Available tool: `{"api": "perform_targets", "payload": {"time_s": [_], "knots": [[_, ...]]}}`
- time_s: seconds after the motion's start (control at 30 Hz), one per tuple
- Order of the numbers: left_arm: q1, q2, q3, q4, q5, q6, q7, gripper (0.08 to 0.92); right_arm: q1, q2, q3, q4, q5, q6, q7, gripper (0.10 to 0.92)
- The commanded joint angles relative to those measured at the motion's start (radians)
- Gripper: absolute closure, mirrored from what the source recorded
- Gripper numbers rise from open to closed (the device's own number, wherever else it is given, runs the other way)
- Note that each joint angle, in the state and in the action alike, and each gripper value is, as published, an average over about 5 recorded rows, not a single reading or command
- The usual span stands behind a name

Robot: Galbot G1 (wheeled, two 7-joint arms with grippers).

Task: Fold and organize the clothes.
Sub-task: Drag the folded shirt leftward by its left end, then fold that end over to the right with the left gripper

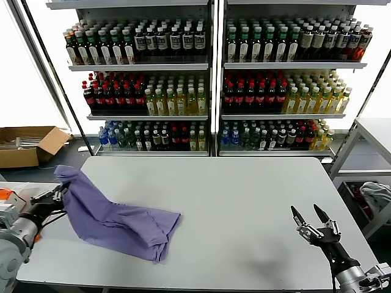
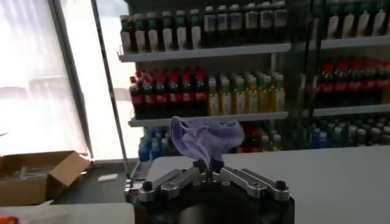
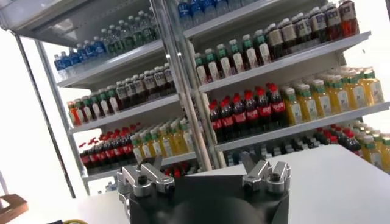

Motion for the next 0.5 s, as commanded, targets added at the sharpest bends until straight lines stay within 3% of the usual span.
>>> {"api": "perform_targets", "payload": {"time_s": [0.03,0.5], "knots": [[0.013,-0.159,0.299,-0.169,0.110,0.000,0.026,0.903,0.006,0.007,-0.009,-0.001,-0.010,0.001,0.000,0.203],[-0.001,-0.277,0.494,-0.014,0.171,0.006,0.038,0.903,0.003,0.006,-0.012,0.006,-0.011,0.003,-0.003,0.203]]}}
